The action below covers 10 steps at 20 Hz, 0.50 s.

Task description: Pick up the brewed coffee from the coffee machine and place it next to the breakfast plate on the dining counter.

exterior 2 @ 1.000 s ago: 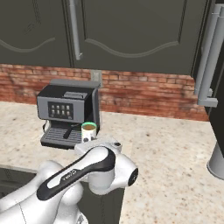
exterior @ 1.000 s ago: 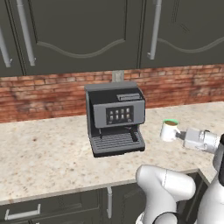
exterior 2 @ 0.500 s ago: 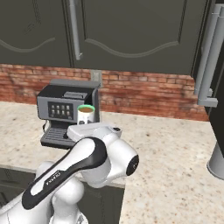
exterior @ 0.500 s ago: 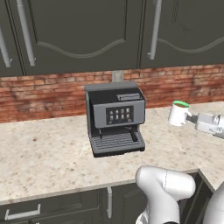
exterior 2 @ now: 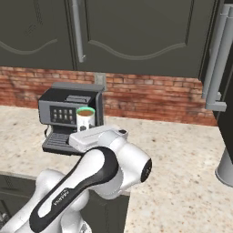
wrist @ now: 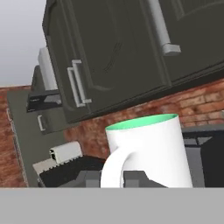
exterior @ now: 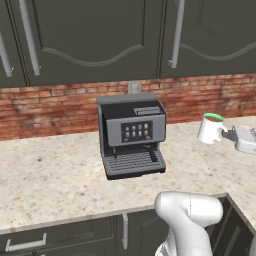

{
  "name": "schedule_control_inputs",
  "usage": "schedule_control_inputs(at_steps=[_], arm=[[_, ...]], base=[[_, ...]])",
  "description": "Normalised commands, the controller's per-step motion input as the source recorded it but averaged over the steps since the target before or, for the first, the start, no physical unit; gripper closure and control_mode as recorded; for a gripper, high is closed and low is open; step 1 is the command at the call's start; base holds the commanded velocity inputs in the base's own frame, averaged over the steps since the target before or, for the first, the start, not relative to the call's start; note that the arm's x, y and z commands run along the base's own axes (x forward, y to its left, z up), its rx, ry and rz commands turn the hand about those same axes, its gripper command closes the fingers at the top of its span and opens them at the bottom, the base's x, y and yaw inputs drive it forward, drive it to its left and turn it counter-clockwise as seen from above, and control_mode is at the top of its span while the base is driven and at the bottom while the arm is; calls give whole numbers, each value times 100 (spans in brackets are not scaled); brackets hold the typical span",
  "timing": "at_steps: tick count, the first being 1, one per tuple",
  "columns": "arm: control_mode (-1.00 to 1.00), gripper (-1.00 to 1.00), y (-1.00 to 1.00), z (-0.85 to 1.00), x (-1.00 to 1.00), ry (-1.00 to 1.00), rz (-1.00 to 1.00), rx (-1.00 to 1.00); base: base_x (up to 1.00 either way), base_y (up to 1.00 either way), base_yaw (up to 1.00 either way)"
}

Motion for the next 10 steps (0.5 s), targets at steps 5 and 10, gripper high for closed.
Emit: schedule_control_inputs(at_steps=[5, 10], arm=[[-100, 100, 33, 13, -5, -13, 12, -10], [-100, 100, 35, 0, -10, 0, 7, -10]], base=[[0, 0, 0], [0, 0, 0]])
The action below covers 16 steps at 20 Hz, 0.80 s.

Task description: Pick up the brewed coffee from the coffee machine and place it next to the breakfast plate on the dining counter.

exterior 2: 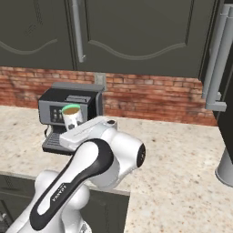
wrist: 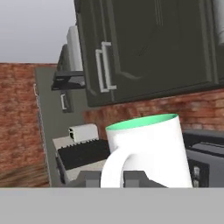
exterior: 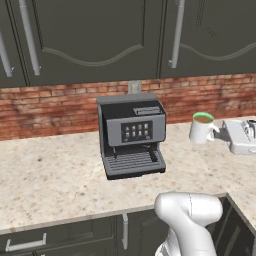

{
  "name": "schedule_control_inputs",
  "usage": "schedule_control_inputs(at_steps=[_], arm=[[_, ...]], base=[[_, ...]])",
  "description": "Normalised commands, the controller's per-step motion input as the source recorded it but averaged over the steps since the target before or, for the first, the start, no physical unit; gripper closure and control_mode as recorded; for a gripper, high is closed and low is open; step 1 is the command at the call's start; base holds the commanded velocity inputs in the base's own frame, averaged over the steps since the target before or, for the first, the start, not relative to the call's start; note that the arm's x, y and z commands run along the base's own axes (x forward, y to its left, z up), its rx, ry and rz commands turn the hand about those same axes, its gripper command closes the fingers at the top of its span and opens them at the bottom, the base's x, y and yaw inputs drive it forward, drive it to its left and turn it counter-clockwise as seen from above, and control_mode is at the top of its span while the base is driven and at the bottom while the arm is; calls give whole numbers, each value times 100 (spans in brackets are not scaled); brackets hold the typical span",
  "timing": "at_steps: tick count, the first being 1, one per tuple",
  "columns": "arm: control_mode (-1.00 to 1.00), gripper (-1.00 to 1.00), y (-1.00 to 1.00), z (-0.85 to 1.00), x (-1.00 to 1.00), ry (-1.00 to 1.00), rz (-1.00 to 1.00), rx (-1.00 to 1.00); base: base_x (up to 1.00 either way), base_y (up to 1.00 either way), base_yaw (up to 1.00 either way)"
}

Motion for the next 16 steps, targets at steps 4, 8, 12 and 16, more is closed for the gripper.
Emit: schedule_control_inputs(at_steps=[4, 8, 12, 16], arm=[[100, 100, 0, 0, 0, 0, 0, 0], [100, 100, 0, 0, 0, 0, 0, 0], [100, 100, 0, 0, 0, 0, 0, 0], [100, 100, 0, 0, 0, 0, 0, 0]], base=[[-43, 52, 11], [-69, 58, 25], [-74, 74, 35], [-74, 82, 46]])
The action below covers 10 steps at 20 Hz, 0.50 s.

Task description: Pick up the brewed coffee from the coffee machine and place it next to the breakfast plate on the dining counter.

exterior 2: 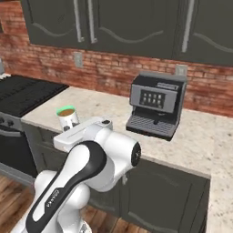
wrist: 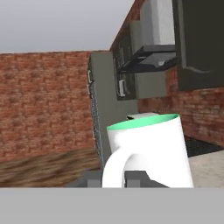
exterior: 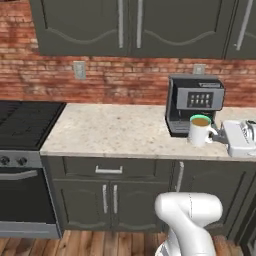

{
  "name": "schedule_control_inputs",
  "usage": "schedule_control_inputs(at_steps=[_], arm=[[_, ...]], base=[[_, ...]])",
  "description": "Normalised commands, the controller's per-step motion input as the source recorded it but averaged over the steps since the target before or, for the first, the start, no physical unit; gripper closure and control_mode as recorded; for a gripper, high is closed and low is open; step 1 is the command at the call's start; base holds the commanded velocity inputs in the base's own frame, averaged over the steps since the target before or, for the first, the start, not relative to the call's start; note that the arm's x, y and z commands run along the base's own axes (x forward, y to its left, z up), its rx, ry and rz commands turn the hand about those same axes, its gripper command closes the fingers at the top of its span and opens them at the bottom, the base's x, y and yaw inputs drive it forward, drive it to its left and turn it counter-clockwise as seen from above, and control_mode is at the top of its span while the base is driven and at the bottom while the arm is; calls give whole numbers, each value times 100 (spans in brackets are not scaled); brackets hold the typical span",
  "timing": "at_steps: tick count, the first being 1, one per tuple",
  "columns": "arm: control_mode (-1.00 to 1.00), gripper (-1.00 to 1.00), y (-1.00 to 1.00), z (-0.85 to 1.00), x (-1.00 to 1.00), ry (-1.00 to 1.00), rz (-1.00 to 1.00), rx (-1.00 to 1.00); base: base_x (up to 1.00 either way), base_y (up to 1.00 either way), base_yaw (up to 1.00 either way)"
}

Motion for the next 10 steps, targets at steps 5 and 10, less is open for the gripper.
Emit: schedule_control_inputs(at_steps=[5, 10], arm=[[100, 100, 0, 0, 0, 0, 0, 0], [100, 100, 0, 0, 0, 0, 0, 0]], base=[[-53, 96, 55], [-17, 100, 64]])
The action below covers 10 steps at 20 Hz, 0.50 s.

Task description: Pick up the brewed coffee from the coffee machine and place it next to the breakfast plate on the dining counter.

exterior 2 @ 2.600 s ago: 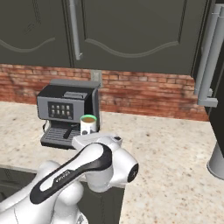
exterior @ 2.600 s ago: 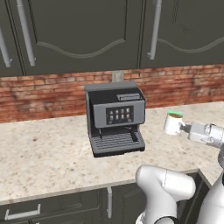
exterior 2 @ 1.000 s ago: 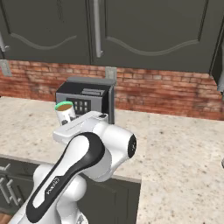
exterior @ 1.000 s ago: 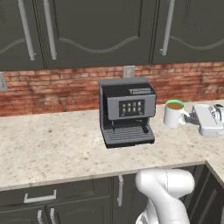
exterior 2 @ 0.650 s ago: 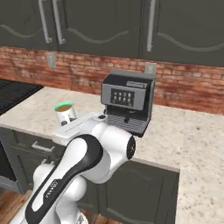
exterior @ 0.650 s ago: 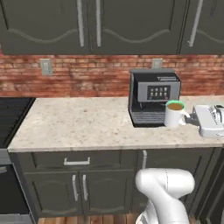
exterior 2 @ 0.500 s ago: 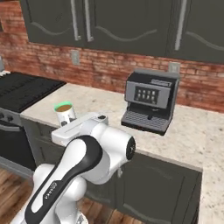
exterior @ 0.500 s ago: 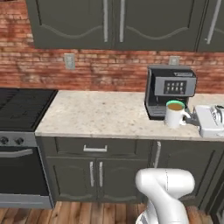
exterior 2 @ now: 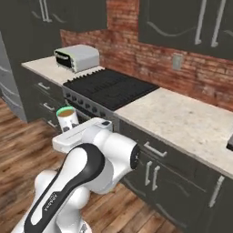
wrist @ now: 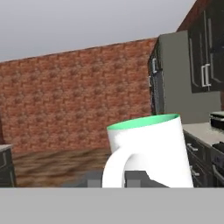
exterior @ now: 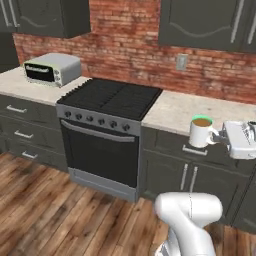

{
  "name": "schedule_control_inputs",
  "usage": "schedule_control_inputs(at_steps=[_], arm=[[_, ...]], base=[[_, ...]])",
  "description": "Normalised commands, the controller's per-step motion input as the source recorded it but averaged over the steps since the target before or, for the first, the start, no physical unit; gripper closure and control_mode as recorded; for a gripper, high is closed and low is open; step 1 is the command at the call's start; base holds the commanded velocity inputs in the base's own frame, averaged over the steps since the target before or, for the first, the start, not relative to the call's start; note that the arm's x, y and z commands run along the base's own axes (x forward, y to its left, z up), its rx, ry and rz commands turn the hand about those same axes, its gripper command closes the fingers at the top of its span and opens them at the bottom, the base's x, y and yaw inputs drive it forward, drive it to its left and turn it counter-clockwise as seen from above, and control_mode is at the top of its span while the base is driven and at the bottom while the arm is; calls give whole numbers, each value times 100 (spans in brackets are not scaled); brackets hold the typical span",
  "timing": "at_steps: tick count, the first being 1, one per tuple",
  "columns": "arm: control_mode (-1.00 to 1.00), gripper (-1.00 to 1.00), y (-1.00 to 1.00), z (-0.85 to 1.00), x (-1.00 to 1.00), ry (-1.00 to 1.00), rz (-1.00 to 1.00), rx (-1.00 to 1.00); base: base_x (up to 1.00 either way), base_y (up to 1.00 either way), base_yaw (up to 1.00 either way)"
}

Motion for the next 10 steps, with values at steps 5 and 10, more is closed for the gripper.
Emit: schedule_control_inputs(at_steps=[5, 10], arm=[[100, 100, 0, 0, 0, 0, 0, 0], [100, 100, 0, 0, 0, 0, 0, 0]], base=[[-6, 100, 69], [-19, 82, 68]])
